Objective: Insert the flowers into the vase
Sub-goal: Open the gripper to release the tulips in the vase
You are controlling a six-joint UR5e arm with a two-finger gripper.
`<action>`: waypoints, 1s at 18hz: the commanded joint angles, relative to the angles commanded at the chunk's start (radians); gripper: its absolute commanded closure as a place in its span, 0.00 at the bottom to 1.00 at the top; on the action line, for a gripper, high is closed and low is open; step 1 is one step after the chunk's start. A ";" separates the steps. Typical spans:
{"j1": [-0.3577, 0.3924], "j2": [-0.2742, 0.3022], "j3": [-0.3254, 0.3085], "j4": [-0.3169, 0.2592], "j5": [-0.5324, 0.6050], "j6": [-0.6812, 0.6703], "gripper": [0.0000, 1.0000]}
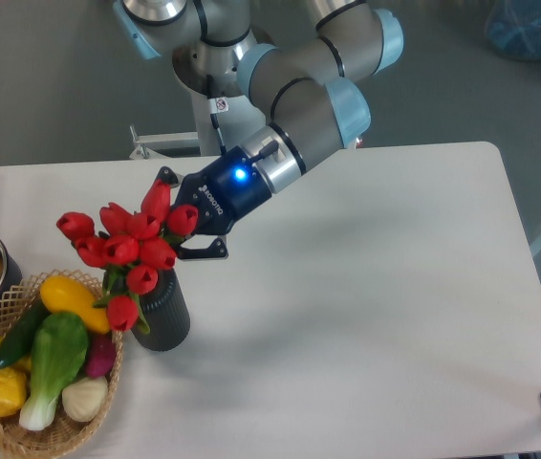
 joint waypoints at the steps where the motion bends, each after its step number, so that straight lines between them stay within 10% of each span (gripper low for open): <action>1: -0.002 0.000 -0.003 0.000 0.009 0.000 0.73; 9: -0.011 -0.017 -0.014 -0.002 0.028 0.003 0.40; 11: -0.011 -0.017 -0.020 -0.002 0.070 0.002 0.00; 18: 0.006 -0.023 -0.029 -0.002 0.152 0.009 0.00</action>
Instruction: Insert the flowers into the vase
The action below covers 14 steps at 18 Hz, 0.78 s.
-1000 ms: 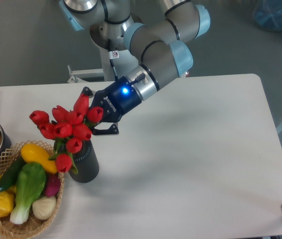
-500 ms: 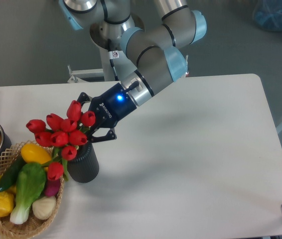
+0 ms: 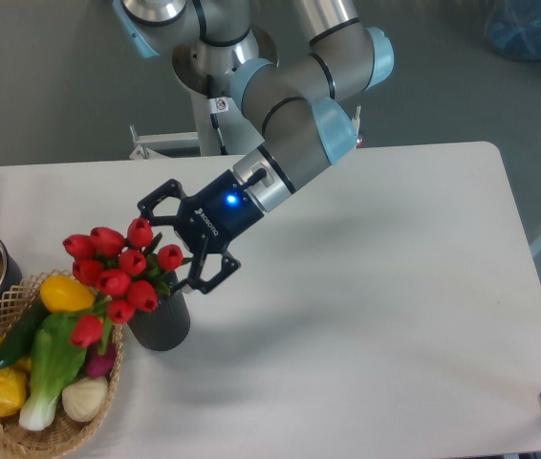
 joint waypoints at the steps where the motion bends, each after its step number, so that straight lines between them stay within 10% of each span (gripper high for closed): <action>1: 0.006 0.002 0.000 0.000 0.028 0.000 0.00; 11: 0.060 0.038 0.011 -0.002 0.141 0.000 0.00; 14: 0.089 0.086 0.052 -0.002 0.329 0.002 0.00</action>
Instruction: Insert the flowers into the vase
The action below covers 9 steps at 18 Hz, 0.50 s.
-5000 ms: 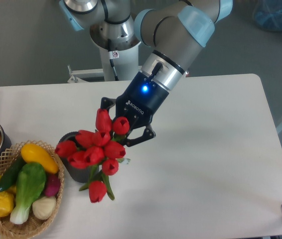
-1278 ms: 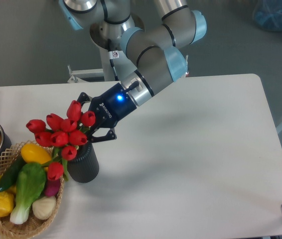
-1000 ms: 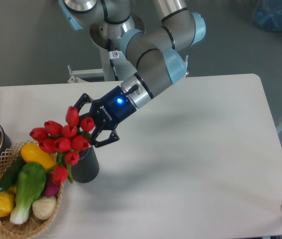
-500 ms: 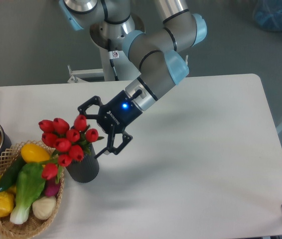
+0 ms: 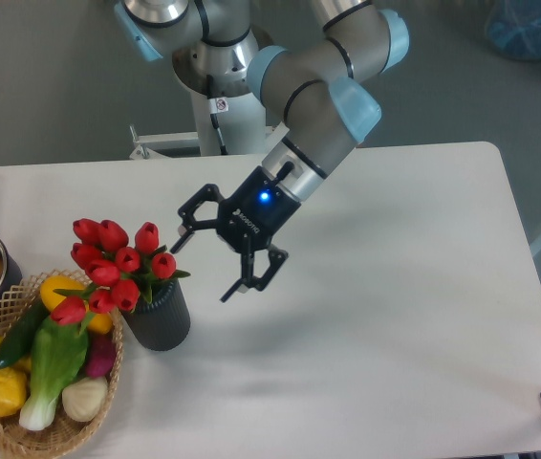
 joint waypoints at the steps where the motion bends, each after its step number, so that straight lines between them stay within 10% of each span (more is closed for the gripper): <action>1: 0.000 0.009 0.014 0.000 0.090 0.000 0.00; 9: -0.002 -0.023 0.080 -0.003 0.554 0.118 0.00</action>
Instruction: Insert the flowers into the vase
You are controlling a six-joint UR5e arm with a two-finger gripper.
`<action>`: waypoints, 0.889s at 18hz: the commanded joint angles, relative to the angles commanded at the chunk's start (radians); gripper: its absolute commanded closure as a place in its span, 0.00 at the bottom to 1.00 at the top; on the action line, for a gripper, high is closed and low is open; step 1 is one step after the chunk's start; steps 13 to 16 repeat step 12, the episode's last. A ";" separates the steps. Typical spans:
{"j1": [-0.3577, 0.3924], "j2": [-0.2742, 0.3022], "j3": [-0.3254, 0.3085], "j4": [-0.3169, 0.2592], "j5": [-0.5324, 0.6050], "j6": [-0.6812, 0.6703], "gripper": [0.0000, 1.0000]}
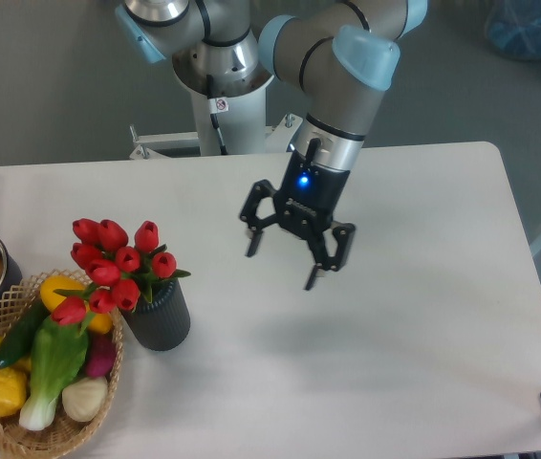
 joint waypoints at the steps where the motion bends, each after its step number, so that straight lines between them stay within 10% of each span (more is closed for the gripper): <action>1: 0.005 -0.023 -0.001 0.002 0.063 0.002 0.00; 7: 0.025 -0.107 0.115 -0.012 0.160 0.058 0.00; 16: 0.020 -0.120 0.118 -0.064 0.255 0.078 0.00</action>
